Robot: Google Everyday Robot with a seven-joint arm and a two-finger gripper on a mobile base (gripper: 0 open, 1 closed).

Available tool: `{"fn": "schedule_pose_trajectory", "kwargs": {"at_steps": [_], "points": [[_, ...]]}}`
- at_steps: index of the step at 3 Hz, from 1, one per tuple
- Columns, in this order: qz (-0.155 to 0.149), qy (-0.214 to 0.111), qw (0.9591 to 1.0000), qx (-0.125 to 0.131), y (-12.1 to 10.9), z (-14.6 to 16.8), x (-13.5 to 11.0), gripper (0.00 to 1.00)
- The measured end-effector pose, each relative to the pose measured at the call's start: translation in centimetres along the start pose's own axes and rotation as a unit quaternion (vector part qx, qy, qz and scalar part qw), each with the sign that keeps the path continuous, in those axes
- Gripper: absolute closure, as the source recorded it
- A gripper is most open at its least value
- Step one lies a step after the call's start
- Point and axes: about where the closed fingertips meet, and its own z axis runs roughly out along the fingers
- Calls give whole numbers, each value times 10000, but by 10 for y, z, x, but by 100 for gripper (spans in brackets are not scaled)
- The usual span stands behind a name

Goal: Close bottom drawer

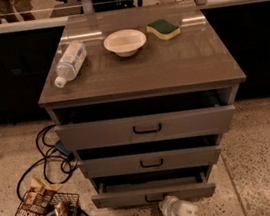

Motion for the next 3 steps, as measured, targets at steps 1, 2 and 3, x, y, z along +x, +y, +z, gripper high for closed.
{"fn": "schedule_pose_trajectory", "kwargs": {"at_steps": [1, 2, 3], "points": [[0, 0, 10000, 1, 0, 0, 0, 100], [1, 0, 10000, 0, 0, 0, 0, 98], [1, 0, 10000, 0, 0, 0, 0, 77]]}}
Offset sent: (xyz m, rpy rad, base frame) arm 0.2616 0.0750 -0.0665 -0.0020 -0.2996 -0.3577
